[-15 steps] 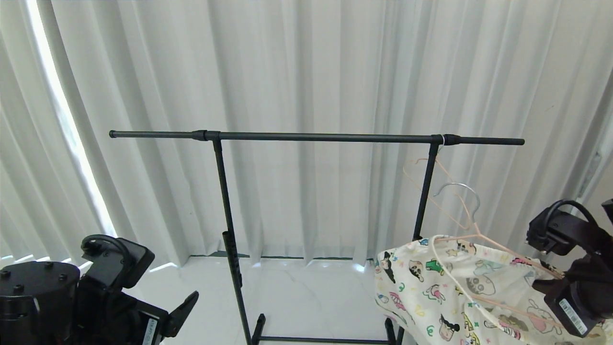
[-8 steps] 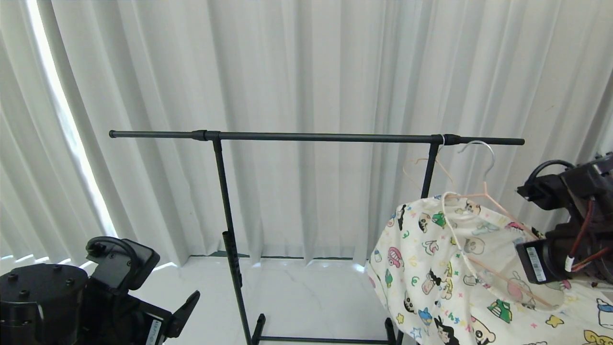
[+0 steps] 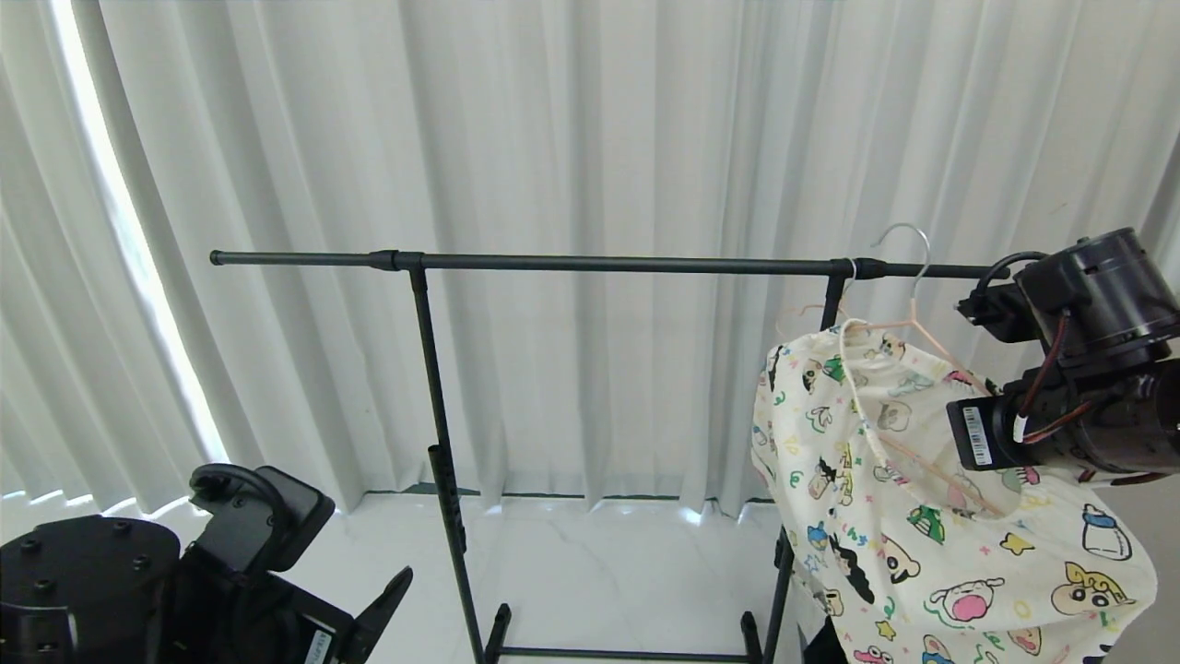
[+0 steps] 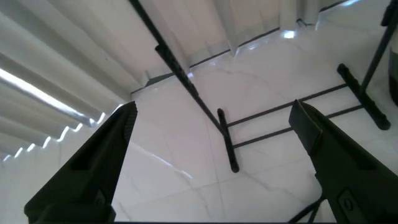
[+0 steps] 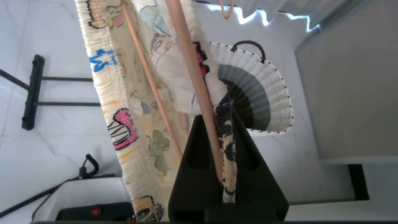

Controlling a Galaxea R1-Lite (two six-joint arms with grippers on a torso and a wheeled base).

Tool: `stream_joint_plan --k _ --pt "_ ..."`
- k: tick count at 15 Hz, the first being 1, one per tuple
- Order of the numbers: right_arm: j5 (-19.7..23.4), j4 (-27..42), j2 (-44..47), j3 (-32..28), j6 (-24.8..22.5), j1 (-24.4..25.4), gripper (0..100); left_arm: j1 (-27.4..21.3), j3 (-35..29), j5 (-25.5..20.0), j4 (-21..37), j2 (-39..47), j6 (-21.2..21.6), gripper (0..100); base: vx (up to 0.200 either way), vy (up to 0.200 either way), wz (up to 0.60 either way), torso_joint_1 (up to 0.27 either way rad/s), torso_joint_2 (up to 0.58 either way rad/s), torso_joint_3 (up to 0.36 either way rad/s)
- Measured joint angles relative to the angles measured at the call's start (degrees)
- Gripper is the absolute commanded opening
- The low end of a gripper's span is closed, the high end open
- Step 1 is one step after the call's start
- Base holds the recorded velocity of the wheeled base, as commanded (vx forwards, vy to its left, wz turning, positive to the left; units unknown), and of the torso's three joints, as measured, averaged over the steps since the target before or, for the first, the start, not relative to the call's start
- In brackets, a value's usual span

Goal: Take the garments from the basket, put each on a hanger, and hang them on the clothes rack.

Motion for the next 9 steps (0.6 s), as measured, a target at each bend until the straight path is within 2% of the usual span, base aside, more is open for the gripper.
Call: stream_joint_plan --k 9 --pt "0.0 0.1 0.2 -0.2 -0.4 0.2 0 -0.9 -0.7 0.0 0.0 0.2 0.2 100 0.2 0.0 0.0 0.003 0.0 0.002"
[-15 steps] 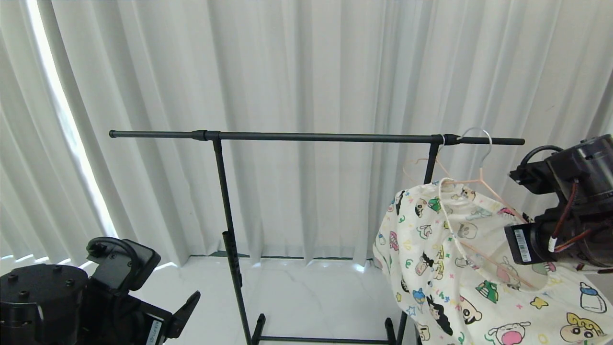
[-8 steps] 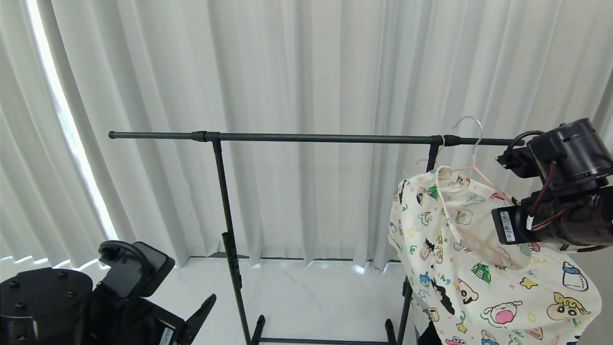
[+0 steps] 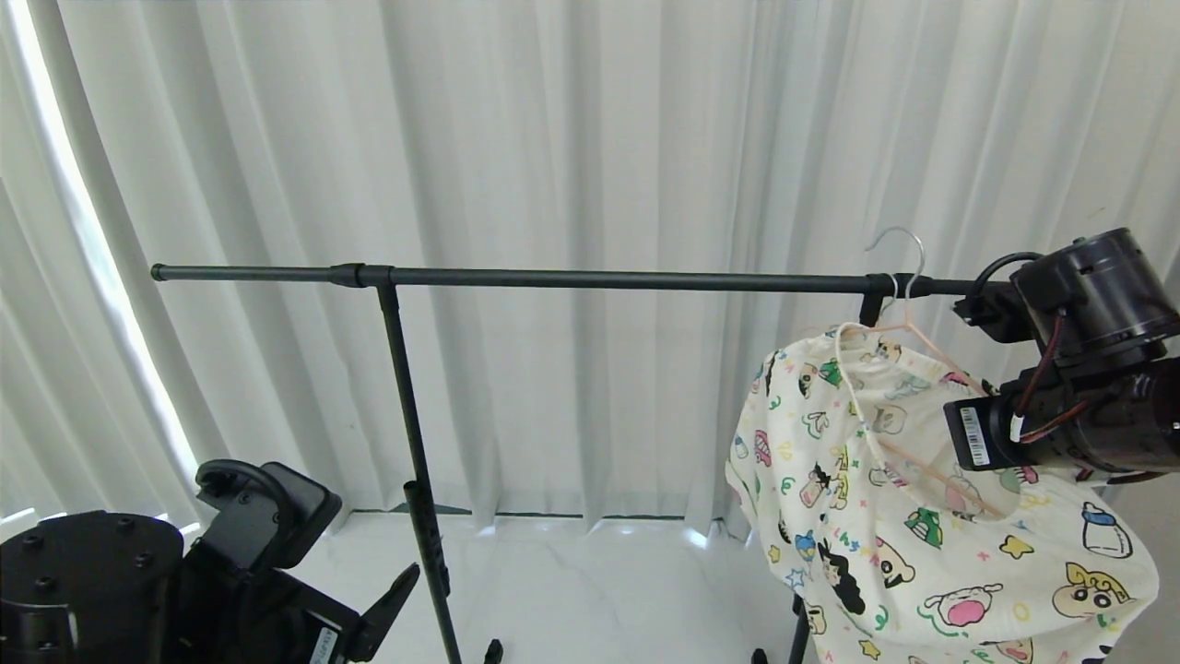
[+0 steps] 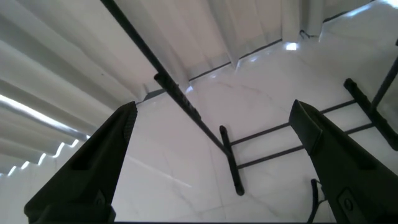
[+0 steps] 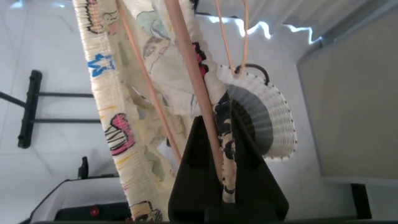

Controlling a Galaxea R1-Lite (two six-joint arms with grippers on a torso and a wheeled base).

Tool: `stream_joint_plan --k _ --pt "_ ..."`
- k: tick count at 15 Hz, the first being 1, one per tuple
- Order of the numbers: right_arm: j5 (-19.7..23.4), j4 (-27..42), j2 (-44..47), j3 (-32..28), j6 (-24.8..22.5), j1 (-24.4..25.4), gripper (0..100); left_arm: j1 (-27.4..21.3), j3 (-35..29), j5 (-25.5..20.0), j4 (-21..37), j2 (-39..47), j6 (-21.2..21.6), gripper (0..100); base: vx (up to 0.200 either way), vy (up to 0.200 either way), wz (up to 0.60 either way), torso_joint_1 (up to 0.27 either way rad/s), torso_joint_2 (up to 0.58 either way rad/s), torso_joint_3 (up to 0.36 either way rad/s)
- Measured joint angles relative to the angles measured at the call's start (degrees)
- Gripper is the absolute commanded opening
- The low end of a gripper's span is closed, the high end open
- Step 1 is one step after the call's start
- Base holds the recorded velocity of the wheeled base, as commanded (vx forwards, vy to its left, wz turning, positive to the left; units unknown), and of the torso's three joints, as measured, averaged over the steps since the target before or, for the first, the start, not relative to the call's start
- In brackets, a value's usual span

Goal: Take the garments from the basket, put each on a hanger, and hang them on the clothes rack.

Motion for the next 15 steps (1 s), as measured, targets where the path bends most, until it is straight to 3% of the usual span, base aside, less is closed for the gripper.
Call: stream_joint_plan --k 6,15 --pt "-0.1 0.0 0.8 0.2 0.1 2.7 0 0.0 0.2 0.0 0.0 0.2 0.0 100 0.2 0.0 0.0 0.003 0.0 0.003" --pt "-0.2 -0.1 3.1 0.8 0.7 3.7 0 0.1 0.3 0.0 0.0 1.0 0.0 100 0.0 0.0 0.0 0.0 0.0 0.0"
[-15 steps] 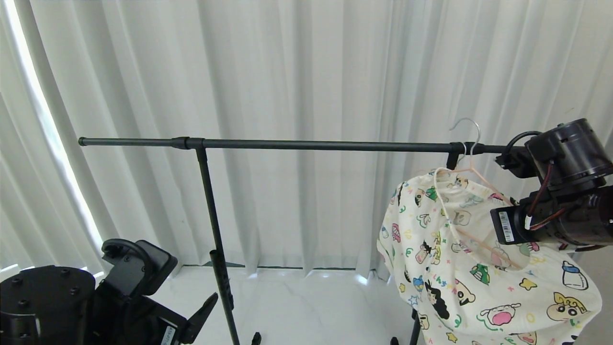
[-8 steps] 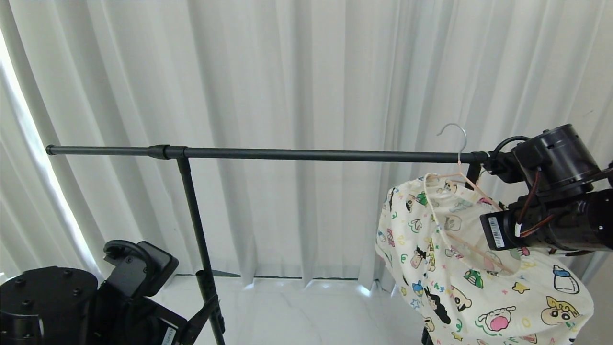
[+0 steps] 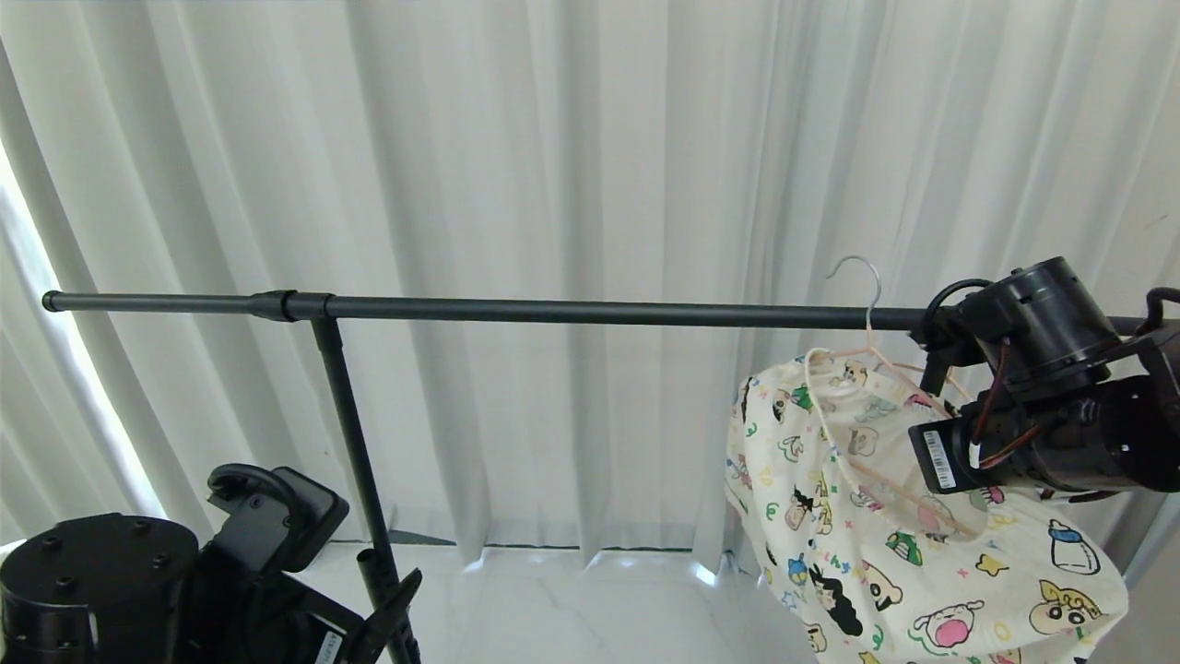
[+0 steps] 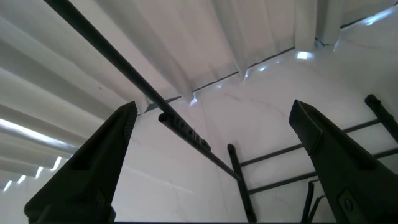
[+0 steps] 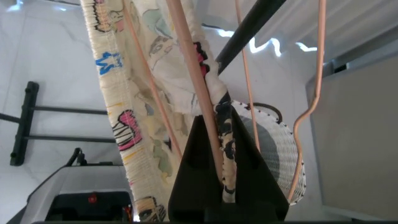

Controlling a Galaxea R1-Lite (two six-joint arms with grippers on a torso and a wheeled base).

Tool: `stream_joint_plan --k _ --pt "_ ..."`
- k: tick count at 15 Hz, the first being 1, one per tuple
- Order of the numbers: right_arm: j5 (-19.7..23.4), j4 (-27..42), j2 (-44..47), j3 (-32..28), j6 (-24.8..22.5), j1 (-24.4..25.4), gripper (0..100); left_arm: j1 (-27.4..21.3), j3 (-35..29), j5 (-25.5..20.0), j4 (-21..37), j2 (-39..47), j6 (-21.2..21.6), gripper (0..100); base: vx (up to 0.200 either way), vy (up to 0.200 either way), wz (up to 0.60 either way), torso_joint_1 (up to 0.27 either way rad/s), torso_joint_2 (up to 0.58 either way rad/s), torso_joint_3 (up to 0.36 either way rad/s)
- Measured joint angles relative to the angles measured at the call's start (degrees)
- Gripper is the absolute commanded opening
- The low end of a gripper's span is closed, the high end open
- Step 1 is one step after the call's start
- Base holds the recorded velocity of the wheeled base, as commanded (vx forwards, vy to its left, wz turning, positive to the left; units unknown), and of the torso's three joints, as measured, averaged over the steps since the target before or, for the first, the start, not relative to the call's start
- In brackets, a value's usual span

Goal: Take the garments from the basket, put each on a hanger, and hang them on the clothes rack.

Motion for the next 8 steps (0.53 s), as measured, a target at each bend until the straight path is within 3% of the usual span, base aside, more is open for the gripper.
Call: stream_joint_plan --k 8 --pt "0.0 -3.7 7.0 -0.2 0.0 1.3 0 1.2 -0.3 0.0 0.0 -0.2 0.0 100 0.0 0.0 0.0 0.0 0.0 0.0"
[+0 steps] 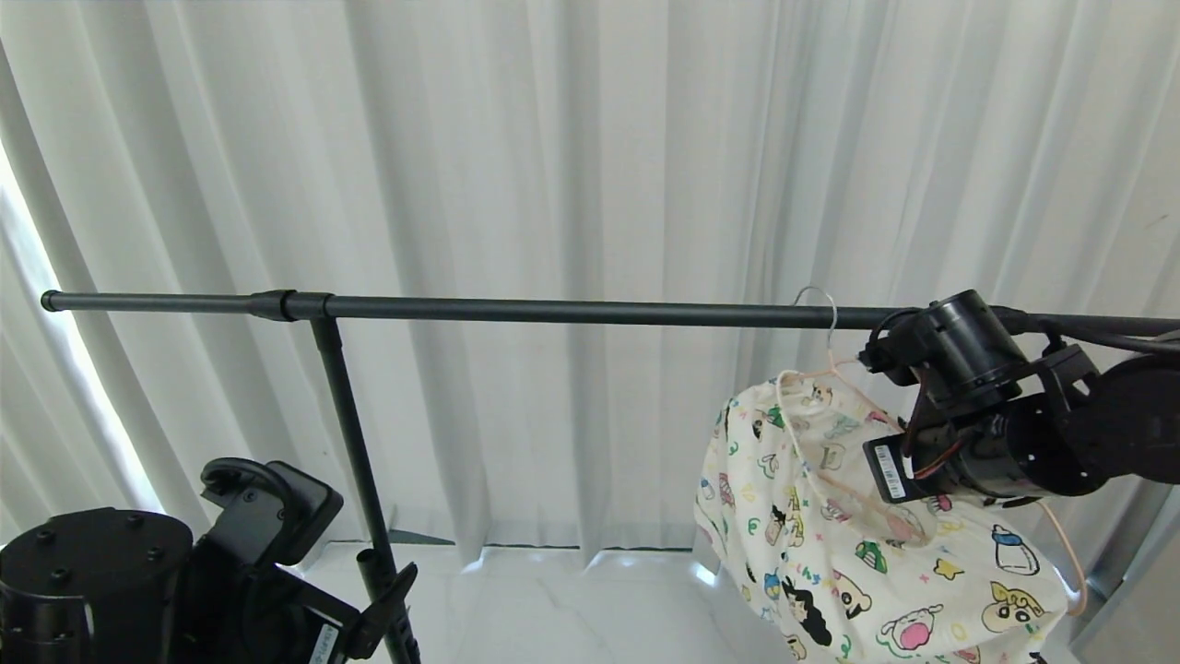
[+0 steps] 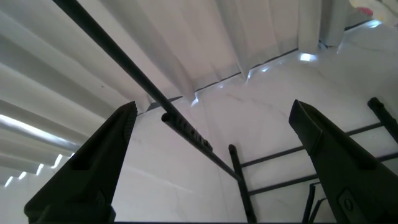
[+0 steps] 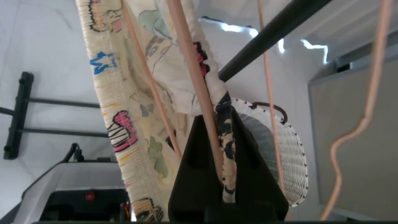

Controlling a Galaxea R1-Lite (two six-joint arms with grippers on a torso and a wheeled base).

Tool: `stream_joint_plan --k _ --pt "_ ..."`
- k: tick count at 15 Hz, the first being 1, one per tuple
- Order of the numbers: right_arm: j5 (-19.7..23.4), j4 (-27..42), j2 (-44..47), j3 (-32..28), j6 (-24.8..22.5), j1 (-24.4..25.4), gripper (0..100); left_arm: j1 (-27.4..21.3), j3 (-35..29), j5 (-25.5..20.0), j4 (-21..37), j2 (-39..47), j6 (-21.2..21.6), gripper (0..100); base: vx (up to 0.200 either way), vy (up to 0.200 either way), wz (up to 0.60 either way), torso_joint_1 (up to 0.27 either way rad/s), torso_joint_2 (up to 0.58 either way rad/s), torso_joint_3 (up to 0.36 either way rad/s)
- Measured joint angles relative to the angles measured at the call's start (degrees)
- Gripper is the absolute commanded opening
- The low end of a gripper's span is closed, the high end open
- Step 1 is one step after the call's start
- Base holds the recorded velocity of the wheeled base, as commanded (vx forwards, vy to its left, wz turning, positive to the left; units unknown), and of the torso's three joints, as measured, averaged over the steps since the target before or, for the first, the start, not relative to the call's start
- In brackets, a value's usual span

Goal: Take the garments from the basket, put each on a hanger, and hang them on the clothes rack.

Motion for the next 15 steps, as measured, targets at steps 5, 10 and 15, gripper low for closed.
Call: stream_joint_plan --k 5,10,15 --pt "0.0 -0.2 2.4 0.0 0.1 0.7 0 0.1 -0.3 0.0 0.0 0.0 0.0 100 0.0 0.0 0.0 0.0 0.0 0.0" --pt "-0.2 0.1 2.0 -0.3 3.9 1.0 100 0.1 -0.3 0.1 0.0 -0.1 0.0 100 0.0 0.0 0.0 0.0 0.0 0.0" --pt "-0.3 13.3 -7.0 -0.7 5.2 2.3 100 0.3 0.6 2.1 0.0 -0.4 -0.6 100 0.0 0.0 0.0 0.0 0.0 0.0"
